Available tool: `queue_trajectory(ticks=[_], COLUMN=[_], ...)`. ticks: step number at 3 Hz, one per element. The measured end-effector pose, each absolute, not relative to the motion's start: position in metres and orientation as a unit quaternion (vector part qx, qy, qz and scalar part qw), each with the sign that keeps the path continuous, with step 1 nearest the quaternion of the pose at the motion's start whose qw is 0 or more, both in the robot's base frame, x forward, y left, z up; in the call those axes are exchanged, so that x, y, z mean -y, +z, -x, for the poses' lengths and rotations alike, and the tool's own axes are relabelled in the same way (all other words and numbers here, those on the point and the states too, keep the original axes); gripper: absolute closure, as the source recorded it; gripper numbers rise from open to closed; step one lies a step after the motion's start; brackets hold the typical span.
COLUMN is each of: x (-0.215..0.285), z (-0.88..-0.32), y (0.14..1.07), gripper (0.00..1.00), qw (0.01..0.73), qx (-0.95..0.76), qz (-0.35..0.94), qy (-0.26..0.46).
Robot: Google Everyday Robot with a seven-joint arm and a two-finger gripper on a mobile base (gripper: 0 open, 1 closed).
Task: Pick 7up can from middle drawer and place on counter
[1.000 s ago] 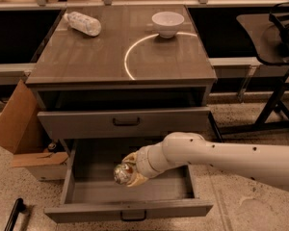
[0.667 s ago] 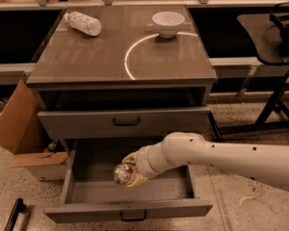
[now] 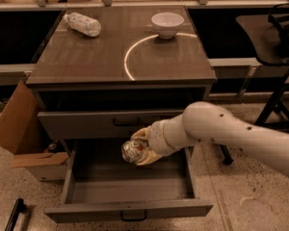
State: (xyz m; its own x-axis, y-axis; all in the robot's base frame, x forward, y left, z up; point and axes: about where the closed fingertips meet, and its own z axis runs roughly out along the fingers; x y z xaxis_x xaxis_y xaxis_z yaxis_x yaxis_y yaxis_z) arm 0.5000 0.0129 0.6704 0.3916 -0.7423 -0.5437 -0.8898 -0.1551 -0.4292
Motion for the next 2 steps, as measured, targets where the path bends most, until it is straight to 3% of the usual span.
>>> queue_trajectory(ticks=[2], x=[0.035], z=[-0.509], y=[0.828], gripper=[1.00], qw=[0.399], qx=[-0.521], qz=[0.753], qy=[0.046])
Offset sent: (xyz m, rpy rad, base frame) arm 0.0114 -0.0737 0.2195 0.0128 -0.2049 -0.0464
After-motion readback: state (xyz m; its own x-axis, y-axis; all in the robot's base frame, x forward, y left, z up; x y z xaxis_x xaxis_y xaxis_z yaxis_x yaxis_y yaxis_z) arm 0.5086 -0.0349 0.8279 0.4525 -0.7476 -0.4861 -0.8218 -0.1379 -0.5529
